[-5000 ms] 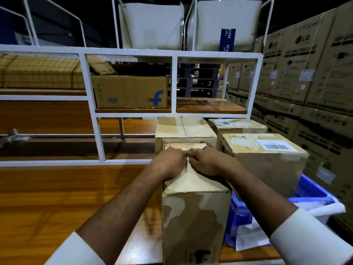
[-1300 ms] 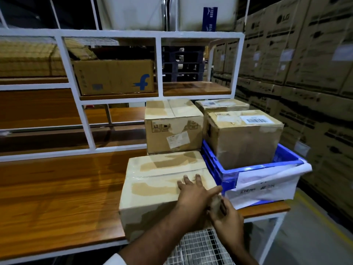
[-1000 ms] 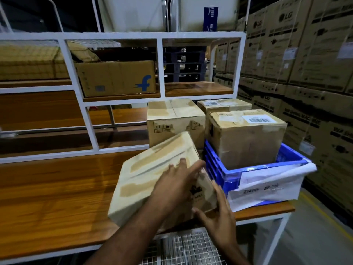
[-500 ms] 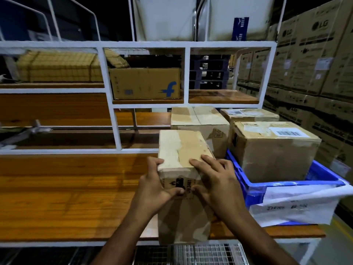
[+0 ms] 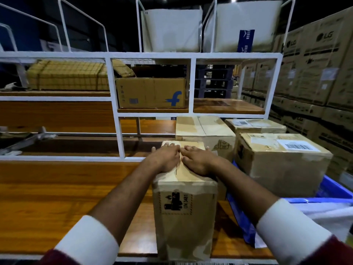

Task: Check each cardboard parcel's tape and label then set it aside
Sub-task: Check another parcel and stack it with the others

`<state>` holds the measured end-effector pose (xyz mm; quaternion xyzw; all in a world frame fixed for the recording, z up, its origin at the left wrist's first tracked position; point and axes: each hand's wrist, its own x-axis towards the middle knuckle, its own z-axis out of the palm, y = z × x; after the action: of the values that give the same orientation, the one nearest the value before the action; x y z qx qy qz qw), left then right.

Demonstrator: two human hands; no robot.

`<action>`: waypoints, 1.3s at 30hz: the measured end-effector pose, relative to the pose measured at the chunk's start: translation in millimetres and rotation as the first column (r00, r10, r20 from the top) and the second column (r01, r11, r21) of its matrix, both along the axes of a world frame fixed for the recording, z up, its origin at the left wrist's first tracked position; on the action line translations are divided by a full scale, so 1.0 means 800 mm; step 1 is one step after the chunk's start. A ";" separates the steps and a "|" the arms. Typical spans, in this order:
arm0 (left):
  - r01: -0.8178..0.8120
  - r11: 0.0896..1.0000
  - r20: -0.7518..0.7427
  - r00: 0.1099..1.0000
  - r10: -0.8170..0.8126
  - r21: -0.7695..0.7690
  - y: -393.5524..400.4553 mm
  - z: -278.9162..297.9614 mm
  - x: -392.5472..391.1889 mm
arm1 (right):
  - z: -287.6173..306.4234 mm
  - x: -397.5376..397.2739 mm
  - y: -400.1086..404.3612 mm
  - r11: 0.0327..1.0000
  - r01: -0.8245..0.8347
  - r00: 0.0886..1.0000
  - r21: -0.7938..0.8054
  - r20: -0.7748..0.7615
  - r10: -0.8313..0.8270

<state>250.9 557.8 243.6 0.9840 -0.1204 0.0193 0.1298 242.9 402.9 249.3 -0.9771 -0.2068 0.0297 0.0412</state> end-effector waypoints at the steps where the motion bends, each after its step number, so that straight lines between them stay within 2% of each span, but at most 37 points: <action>1: 0.014 1.000 0.005 1.000 -0.014 0.002 -0.002 0.002 0.008 | 0.000 0.012 0.004 1.000 0.007 1.000 -0.004 0.006 -0.007; 6: 0.004 0.999 0.056 0.998 -0.007 0.052 -0.004 -0.002 0.032 | -0.001 0.043 0.015 0.999 0.044 0.998 -0.017 0.039 -0.043; 9: 0.010 0.998 0.029 1.000 -0.012 0.063 -0.002 -0.004 0.033 | -0.007 0.043 0.014 0.999 0.041 0.998 -0.032 0.054 -0.040; 13: 0.034 0.999 -0.012 0.999 -0.033 0.025 0.009 0.013 0.017 | 0.014 0.035 0.002 0.996 0.049 0.999 -0.071 -0.007 -0.050; 16: 0.039 0.999 -0.011 0.999 -0.039 -0.009 0.030 0.014 0.003 | 0.019 0.029 -0.017 0.986 0.114 0.993 -0.123 0.032 -0.111; 19: 0.062 0.997 0.035 0.998 -0.060 -0.055 0.035 0.000 -0.005 | -0.002 0.024 -0.029 0.993 0.101 0.994 -0.057 0.047 -0.098; 25: 0.032 0.992 0.097 0.994 -0.045 0.123 0.017 0.020 -0.025 | 0.013 0.010 -0.016 0.988 0.064 0.991 -0.137 0.125 -0.047; 31: 0.065 0.990 0.140 0.987 -0.083 0.127 -0.004 0.004 -0.055 | -0.004 -0.026 0.003 0.994 0.017 0.987 -0.112 0.159 0.001; 34: 0.071 0.993 0.104 0.991 -0.080 0.090 -0.001 0.009 -0.059 | -0.001 -0.030 0.002 0.995 0.025 0.990 -0.098 0.141 -0.011; 39: 0.094 0.992 -0.062 0.994 -0.088 0.090 0.022 0.022 -0.072 | 0.014 -0.038 -0.013 0.983 0.060 0.994 -0.171 0.097 -0.044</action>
<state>193.6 575.7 261.3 0.9826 -0.1621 -0.0206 0.0882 212.6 392.1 260.6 -0.9823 -0.1794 0.0010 -0.0533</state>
